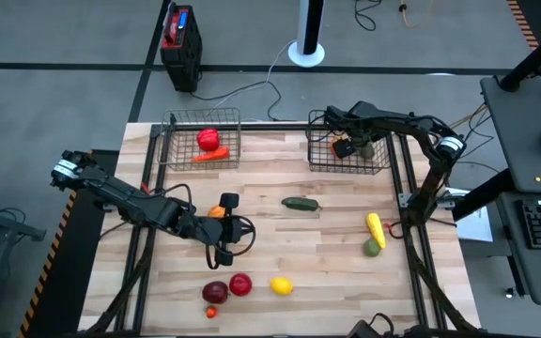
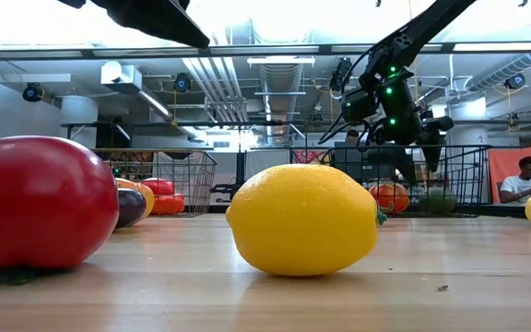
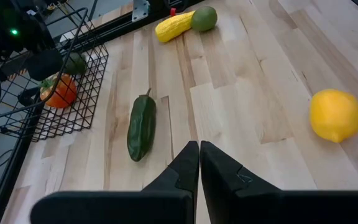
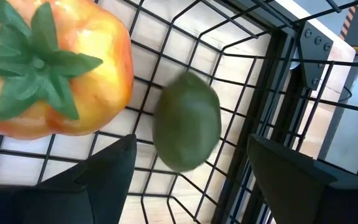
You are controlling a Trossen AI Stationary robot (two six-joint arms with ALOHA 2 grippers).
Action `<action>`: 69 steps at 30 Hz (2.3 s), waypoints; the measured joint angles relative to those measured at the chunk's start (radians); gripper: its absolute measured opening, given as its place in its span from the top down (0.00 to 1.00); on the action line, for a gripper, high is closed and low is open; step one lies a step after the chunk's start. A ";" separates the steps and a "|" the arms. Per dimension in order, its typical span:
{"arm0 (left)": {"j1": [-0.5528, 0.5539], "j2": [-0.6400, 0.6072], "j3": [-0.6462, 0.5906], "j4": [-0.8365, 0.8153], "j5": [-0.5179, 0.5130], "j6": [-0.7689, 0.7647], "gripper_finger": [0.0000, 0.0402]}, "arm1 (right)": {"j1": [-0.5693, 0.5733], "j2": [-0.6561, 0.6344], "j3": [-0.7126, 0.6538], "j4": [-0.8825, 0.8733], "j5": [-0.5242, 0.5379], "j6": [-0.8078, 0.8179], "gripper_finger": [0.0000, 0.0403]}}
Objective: Sort produce into baskets
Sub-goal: Put the egg plant into the brown wire basket
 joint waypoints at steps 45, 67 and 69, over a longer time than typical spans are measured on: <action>-0.116 0.006 0.043 -0.892 0.203 -0.839 0.63 | 0.776 -0.492 -0.175 0.617 -0.015 -0.156 0.31; -0.115 0.007 -0.261 -0.499 0.132 -0.861 0.36 | 0.777 -0.492 -0.242 0.678 -0.016 -0.158 0.30; -0.115 0.007 -0.277 -0.471 0.133 -0.861 0.36 | 0.777 -0.492 -0.242 0.679 -0.016 -0.156 0.31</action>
